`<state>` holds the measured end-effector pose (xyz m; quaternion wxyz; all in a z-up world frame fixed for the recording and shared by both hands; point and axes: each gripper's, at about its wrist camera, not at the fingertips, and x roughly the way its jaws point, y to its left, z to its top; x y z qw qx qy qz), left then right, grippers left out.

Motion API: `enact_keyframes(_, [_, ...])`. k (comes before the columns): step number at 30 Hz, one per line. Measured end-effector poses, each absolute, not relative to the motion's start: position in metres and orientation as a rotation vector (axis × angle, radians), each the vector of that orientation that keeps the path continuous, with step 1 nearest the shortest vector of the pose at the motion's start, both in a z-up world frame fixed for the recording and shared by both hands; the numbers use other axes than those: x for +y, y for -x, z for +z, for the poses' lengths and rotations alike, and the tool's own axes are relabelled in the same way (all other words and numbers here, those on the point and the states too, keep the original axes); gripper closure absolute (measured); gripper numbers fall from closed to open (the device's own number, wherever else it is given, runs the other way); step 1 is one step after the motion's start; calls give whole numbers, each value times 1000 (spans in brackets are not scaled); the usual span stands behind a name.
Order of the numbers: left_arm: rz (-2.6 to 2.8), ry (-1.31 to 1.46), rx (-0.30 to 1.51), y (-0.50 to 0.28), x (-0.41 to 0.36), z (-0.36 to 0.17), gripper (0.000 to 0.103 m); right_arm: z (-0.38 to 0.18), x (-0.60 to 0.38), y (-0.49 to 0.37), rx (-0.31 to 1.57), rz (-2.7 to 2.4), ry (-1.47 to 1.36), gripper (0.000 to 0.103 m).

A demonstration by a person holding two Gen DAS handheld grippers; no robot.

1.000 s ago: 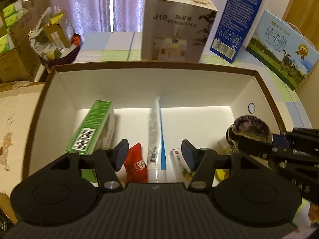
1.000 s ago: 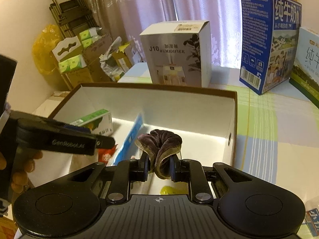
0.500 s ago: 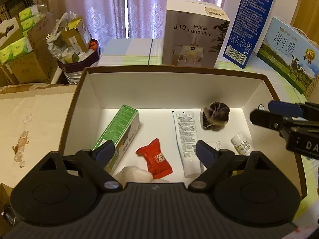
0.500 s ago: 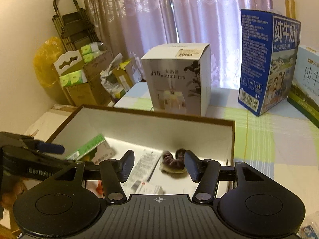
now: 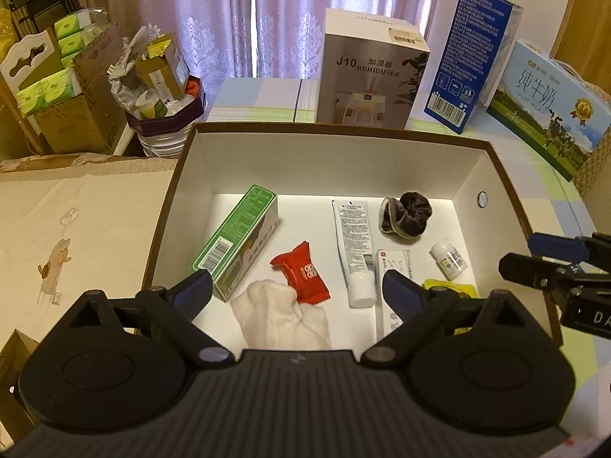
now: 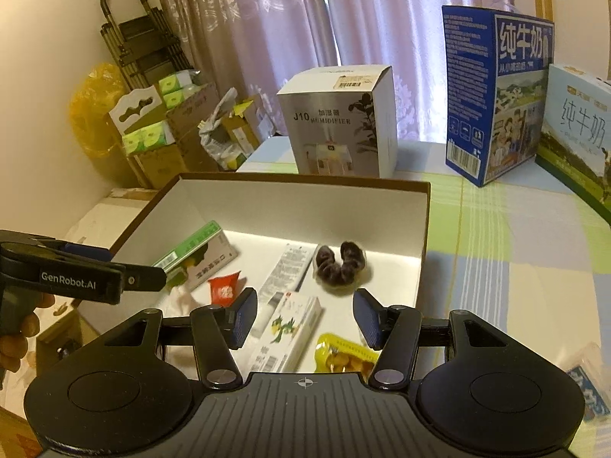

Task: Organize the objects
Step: 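Withdraw both tools from the box toward the clear case and white clip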

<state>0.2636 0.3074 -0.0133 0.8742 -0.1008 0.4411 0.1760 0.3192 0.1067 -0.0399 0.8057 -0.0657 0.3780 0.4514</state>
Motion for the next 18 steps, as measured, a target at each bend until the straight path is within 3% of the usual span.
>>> enact_keyframes(18, [340,245,927,-211,259,-2,9,-22,56,-276,823,952,94,50])
